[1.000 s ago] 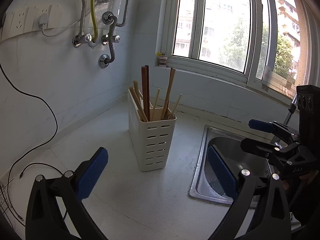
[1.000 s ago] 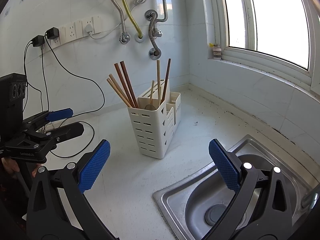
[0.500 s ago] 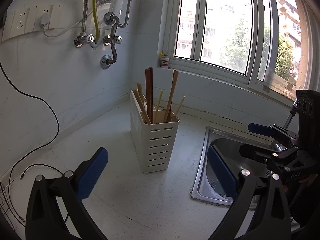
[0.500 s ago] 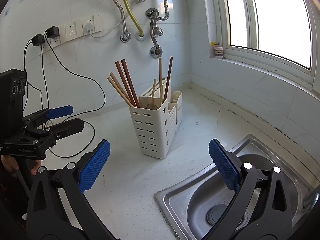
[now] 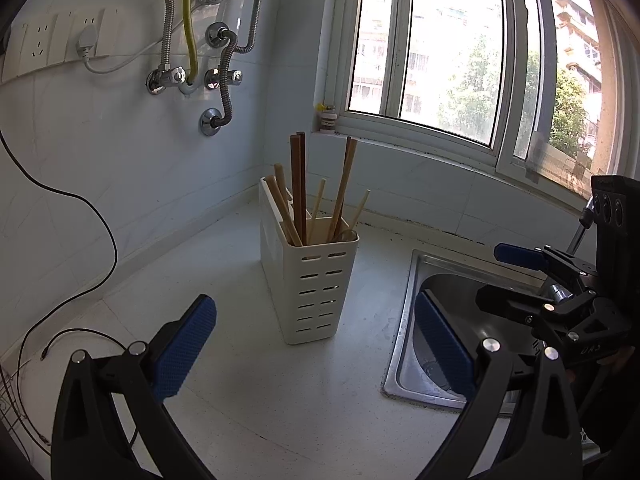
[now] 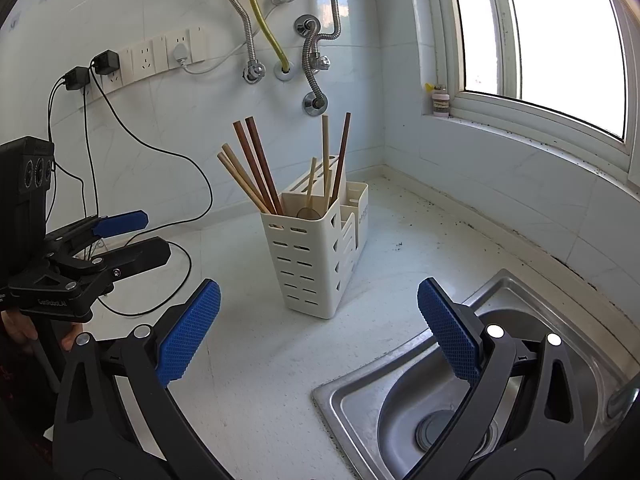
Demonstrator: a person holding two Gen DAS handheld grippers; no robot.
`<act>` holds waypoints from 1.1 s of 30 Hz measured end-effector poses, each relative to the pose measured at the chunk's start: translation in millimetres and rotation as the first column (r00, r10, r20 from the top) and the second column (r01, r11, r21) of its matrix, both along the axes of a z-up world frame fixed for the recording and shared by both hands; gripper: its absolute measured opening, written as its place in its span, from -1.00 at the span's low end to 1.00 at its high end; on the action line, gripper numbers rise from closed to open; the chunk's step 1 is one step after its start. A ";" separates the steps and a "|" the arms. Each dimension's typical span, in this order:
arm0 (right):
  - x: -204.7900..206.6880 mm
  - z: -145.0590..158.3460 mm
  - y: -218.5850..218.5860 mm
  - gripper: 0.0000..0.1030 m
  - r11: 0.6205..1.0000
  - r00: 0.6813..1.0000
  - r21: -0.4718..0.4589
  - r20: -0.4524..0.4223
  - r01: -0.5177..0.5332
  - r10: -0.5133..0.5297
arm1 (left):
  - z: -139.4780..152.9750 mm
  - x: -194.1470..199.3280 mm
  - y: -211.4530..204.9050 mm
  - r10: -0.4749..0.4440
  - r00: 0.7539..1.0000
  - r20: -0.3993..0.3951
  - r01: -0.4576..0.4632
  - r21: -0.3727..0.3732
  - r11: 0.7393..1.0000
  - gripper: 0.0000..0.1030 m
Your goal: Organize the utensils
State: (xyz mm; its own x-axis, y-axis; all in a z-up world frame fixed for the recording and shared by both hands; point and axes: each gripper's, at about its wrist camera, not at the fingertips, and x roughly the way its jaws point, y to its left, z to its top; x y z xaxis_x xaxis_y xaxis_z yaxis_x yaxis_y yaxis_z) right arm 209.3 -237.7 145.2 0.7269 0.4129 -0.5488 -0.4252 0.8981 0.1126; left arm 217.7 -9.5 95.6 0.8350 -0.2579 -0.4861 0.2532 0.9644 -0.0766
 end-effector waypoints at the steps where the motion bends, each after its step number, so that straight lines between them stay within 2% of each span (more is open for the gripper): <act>1: 0.1 0.1 0.2 0.84 1.000 1.000 0.000 0.000 0.001 -0.001 | -0.3 0.0 -0.2 -0.001 1.000 -0.001 0.001 0.000 1.000 0.90; 33: -3.8 3.1 -0.7 0.84 1.000 1.000 -0.007 0.007 0.003 -0.003 | -0.5 -0.7 2.6 0.005 1.000 -0.003 -0.005 -0.005 1.000 0.90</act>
State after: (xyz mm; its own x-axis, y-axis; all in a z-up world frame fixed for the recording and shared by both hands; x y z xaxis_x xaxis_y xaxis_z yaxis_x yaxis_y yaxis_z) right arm 205.5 -238.3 148.3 0.7322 0.4066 -0.5464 -0.4231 0.9002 0.1029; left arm 217.0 -6.9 95.1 0.8346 -0.2561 -0.4877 0.2483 0.9652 -0.0819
